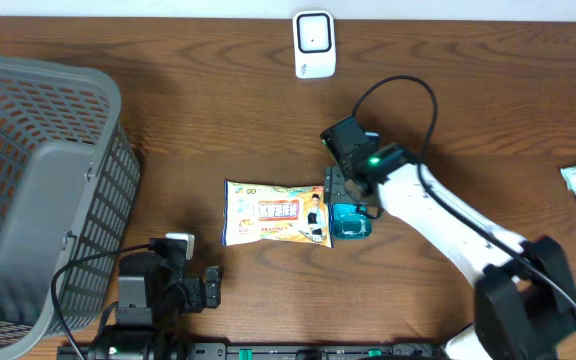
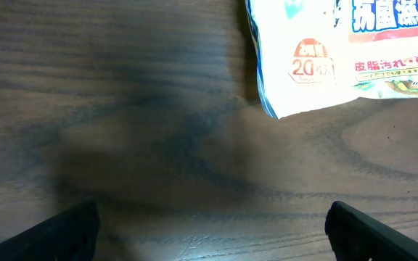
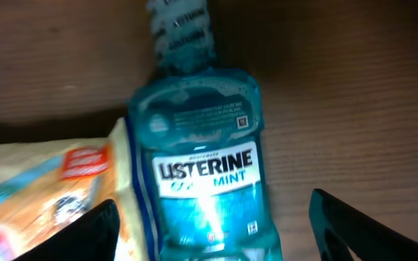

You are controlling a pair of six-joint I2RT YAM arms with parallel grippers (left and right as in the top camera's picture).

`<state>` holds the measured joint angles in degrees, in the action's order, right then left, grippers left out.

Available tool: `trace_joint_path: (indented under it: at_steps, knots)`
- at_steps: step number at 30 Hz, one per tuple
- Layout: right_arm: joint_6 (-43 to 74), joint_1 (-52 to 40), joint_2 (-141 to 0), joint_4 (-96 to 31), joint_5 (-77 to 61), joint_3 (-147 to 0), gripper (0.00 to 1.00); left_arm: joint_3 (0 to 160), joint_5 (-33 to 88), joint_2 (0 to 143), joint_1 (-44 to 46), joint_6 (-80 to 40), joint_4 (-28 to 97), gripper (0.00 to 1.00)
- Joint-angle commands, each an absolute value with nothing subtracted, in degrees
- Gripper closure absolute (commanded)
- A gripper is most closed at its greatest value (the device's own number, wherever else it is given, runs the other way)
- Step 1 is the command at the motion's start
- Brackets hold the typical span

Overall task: Scan the item barcode
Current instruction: 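Close the right gripper on the Listerine bottle neck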

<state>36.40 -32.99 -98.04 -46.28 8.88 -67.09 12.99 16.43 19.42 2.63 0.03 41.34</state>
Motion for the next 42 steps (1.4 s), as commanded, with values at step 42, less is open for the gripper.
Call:
trace_joint_path:
  at_steps: [42]
  knots:
    - [35.5, -35.4, -113.5, -50.4, 17.4, -66.7, 0.26, 13.3, 16.9, 19.3, 2.5, 0.4, 41.3, 0.01]
